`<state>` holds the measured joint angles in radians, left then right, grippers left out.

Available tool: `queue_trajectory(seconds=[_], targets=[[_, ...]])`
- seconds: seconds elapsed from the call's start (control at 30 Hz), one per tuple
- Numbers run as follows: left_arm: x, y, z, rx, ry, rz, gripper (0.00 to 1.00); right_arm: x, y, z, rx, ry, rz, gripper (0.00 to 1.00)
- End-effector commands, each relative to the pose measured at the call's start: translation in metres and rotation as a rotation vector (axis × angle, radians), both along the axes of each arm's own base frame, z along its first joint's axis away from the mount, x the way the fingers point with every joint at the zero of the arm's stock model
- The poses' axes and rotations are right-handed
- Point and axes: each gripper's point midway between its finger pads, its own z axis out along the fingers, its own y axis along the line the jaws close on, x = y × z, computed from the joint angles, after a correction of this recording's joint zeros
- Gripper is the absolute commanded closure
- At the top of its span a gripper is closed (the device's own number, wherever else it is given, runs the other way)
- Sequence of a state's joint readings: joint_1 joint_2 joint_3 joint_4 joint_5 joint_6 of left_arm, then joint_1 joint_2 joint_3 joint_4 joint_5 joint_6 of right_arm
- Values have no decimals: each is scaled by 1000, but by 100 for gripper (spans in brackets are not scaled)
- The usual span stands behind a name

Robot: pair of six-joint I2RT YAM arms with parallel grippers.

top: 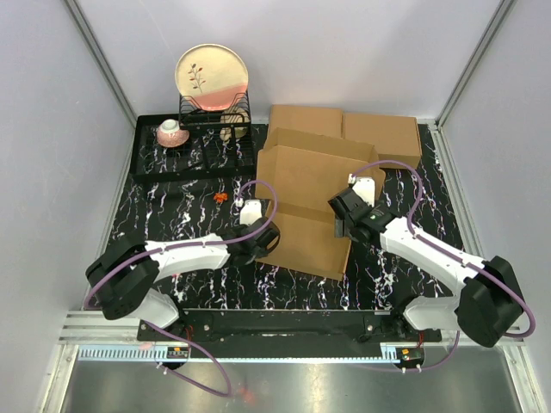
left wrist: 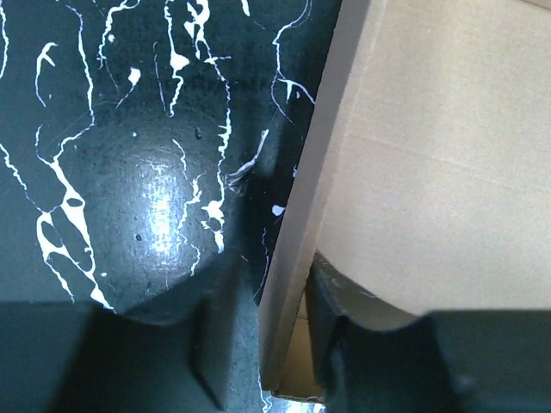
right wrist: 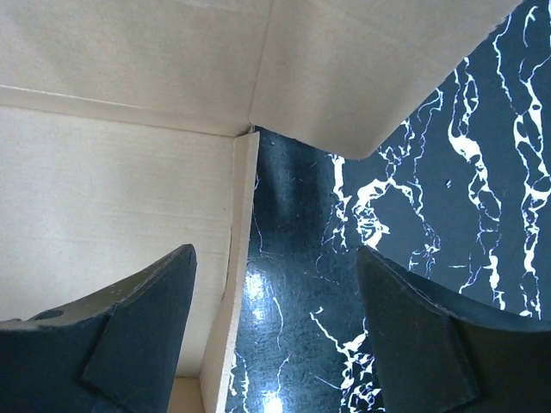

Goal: Fold the paper box

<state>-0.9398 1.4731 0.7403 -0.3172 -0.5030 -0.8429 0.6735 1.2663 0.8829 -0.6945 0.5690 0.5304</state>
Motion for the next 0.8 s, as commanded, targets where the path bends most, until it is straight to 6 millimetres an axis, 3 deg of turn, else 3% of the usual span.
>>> queue_trajectory(seconds=[0.0,0.1,0.27,0.37,0.5,0.53,0.77], targets=[[12,-2,18,-71,-70,68,56,3,4,-8,10,1,-26,19],[18,-5,29,-82,-95,64,48,5,14,-17,46,15,-7,19],[32,-10,48,-101,-143,55,45,14,25,-34,43,36,19,25],[45,-10,46,-98,-145,60,46,19,33,-44,43,60,40,30],[59,-13,39,-105,-131,62,63,24,37,-53,27,79,40,41],[59,-13,32,-106,-113,60,72,24,38,-55,24,84,40,44],[58,-24,23,-164,-92,49,89,32,35,-49,0,54,29,52]])
